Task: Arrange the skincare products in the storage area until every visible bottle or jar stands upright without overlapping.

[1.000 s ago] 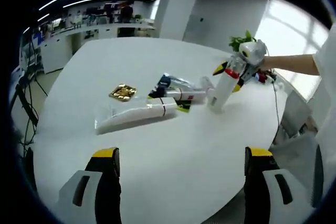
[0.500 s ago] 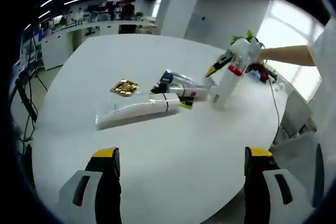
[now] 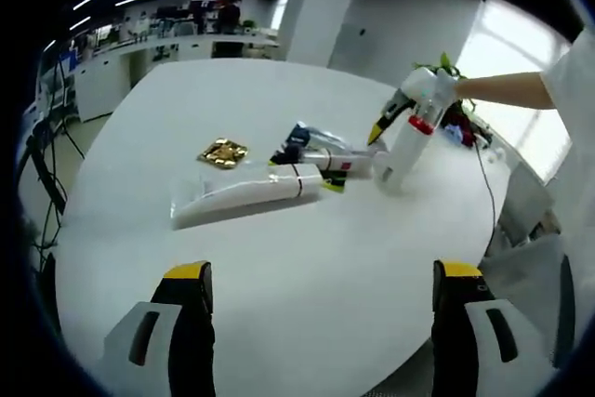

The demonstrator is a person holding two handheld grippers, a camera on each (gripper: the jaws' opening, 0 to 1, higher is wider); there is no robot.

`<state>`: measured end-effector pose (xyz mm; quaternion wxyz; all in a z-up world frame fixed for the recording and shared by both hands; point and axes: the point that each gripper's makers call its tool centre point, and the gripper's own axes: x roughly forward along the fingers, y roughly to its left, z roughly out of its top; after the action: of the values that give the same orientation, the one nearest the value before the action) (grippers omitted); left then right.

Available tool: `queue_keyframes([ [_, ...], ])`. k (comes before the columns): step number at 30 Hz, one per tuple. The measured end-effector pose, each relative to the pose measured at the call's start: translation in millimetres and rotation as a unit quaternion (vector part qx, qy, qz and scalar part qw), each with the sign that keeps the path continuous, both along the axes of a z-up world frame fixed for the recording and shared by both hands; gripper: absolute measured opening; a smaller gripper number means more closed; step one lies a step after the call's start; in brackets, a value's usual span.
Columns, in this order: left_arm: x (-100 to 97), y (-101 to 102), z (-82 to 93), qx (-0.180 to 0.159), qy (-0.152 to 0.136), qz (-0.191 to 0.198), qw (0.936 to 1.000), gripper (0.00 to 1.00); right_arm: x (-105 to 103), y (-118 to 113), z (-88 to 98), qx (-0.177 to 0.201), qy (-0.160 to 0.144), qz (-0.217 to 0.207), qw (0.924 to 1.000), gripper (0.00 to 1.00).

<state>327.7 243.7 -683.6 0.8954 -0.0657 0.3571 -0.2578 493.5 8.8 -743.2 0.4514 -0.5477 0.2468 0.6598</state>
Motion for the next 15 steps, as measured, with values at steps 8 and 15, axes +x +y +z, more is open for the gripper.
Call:
queue_keyframes([
  [8, 1.5, -0.2, -0.3, -0.002, 0.001, 0.002, 1.0000, 0.96, 0.9, -10.8, -4.4, -0.009, 0.014, -0.020, 0.9997, 0.21],
  [15, 3.2, 0.2, 4.3, 0.000, -0.004, 0.003, 1.0000, 0.96, -1.1, -11.5, -4.0, -0.014, 0.017, -0.038, 0.9990, 0.20],
])
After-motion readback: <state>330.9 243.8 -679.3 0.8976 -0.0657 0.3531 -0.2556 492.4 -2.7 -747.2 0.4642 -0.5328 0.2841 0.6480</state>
